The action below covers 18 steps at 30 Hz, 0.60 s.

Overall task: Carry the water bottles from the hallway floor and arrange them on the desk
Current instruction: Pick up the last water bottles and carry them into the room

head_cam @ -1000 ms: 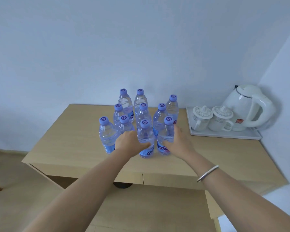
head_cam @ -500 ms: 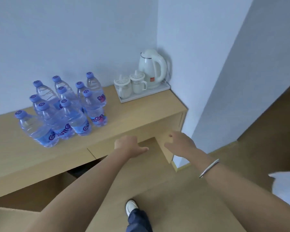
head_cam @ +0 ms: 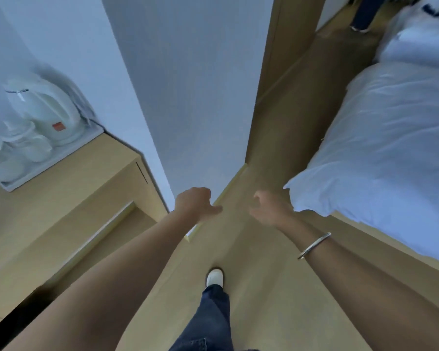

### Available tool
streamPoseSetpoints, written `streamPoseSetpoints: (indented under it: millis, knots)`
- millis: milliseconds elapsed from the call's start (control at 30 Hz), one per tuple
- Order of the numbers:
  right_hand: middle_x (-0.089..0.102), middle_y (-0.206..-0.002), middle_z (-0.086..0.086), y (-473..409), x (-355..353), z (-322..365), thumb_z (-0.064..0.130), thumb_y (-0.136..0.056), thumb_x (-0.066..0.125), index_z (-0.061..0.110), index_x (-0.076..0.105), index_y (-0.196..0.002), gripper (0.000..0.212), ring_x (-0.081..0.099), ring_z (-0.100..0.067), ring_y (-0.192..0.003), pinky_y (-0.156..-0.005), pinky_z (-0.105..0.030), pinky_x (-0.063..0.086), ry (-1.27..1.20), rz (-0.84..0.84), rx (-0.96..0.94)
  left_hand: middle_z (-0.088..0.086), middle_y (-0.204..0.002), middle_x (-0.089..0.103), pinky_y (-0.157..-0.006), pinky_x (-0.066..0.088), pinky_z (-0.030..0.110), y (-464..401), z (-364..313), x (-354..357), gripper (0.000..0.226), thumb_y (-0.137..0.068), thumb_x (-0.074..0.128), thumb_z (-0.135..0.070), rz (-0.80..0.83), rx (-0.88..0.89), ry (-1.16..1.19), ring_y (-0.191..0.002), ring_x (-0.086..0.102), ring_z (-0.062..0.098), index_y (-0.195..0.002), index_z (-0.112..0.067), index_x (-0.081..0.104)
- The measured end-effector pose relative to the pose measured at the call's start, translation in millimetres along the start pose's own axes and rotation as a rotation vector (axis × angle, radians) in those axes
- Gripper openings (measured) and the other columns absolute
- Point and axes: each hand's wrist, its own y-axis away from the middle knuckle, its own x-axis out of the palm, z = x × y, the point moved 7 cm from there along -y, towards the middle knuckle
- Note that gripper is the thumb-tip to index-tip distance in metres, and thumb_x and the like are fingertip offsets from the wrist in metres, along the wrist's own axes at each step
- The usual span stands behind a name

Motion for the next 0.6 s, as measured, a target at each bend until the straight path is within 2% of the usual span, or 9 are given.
streamPoseSetpoints:
  millis: [100, 200, 367, 500, 600]
  knots:
    - [0.058, -0.1, 0.001, -22.3, -26.6, -36.6, 0.024, -0.086, 0.05, 0.015, 0.053, -0.102, 0.019, 0.056, -0.023, -0.091, -0.071, -0.03, 0.045, -0.05, -0.053, 0.061, -0.007, -0.093, 0.062, -0.057, 0.032, 0.022, -41.7, -39.5, -6.5, 0.03, -0.078, 0.054, -0.054, -0.029, 0.074, 0.015, -0.081, 0.053, 0.017, -0.092, -0.027, 0.052]
    - [0.058, -0.104, 0.001, -51.3, -53.7, -65.9, 0.024, -0.087, 0.048, 0.013, 0.053, -0.103, 0.021, 0.056, -0.024, -0.095, -0.073, -0.03, 0.041, -0.091, -0.097, 0.109, -0.009, -0.102, 0.065, -0.069, 0.036, 0.025, -91.7, -78.6, -18.3, 0.042, -0.079, 0.053, -0.054, -0.053, 0.142, 0.003, -0.093, 0.059, 0.016, -0.11, -0.027, 0.058]
    - [0.057, -0.095, -0.002, -115.4, -113.0, -108.4, 0.023, -0.087, 0.049, 0.012, 0.053, -0.096, 0.014, 0.054, -0.022, -0.087, -0.069, -0.028, 0.04, -0.109, -0.184, 0.166, -0.008, -0.101, 0.065, -0.072, 0.038, 0.025, -183.7, -140.9, -47.2, 0.04, -0.08, 0.052, -0.053, -0.08, 0.216, 0.0, -0.093, 0.059, 0.016, -0.108, -0.025, 0.06]
    - [0.056, -0.096, -0.003, -161.6, -154.8, -134.5, 0.03, -0.086, 0.051, 0.013, 0.052, -0.097, 0.021, 0.055, -0.023, -0.09, -0.073, -0.031, 0.043, -0.148, -0.175, 0.205, -0.006, -0.092, 0.064, -0.063, 0.037, 0.024, -246.2, -186.0, -71.2, 0.028, -0.08, 0.052, -0.047, -0.056, 0.264, -0.045, -0.08, 0.054, 0.016, -0.091, -0.022, 0.059]
    - [0.057, -0.104, -0.003, -186.9, -179.4, -155.3, 0.03, -0.087, 0.049, 0.011, 0.053, -0.111, 0.031, 0.054, -0.021, -0.096, -0.078, -0.032, 0.044, -0.185, -0.218, 0.231, -0.005, -0.082, 0.055, -0.056, 0.031, 0.021, -284.6, -220.3, -85.6, 0.02, -0.081, 0.053, -0.042, -0.043, 0.304, -0.058, -0.073, 0.048, 0.017, -0.072, -0.026, 0.046]
